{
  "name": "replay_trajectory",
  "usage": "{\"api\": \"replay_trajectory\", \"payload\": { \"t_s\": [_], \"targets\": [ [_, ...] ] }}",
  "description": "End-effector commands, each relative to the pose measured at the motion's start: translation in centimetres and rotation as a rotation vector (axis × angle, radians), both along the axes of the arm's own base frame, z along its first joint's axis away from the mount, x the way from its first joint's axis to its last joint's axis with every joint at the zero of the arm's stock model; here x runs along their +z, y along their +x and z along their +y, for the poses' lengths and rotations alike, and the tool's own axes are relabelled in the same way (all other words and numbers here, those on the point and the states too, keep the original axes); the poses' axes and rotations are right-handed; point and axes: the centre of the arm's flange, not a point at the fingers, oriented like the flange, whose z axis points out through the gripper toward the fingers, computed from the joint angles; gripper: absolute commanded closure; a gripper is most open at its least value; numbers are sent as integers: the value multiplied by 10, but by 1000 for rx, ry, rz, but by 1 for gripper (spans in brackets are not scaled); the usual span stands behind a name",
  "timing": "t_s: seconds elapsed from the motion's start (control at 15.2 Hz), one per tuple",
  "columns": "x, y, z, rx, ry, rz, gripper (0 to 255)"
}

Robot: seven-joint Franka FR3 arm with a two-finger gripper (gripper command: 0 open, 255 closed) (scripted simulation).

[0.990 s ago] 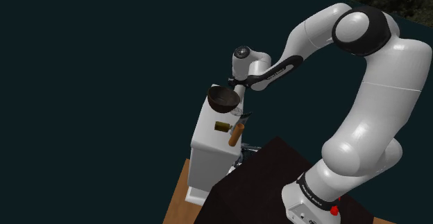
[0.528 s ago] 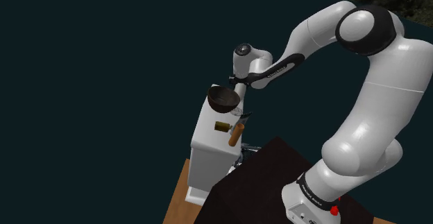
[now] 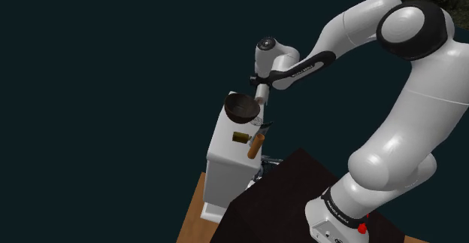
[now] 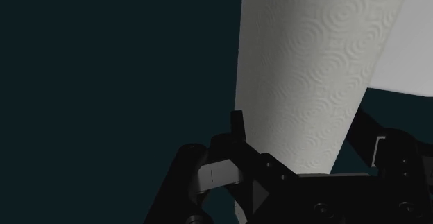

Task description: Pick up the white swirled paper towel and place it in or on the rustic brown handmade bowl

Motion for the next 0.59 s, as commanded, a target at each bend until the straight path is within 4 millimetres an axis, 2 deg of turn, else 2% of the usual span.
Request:
{"api": "replay_trajectory", "payload": {
  "t_s": [0.0, 0.53],
  "targets": [
    [15, 1, -4, -2, -4, -8, 255],
    [57, 1, -4, -2, -4, -8, 255]
  ]
}}
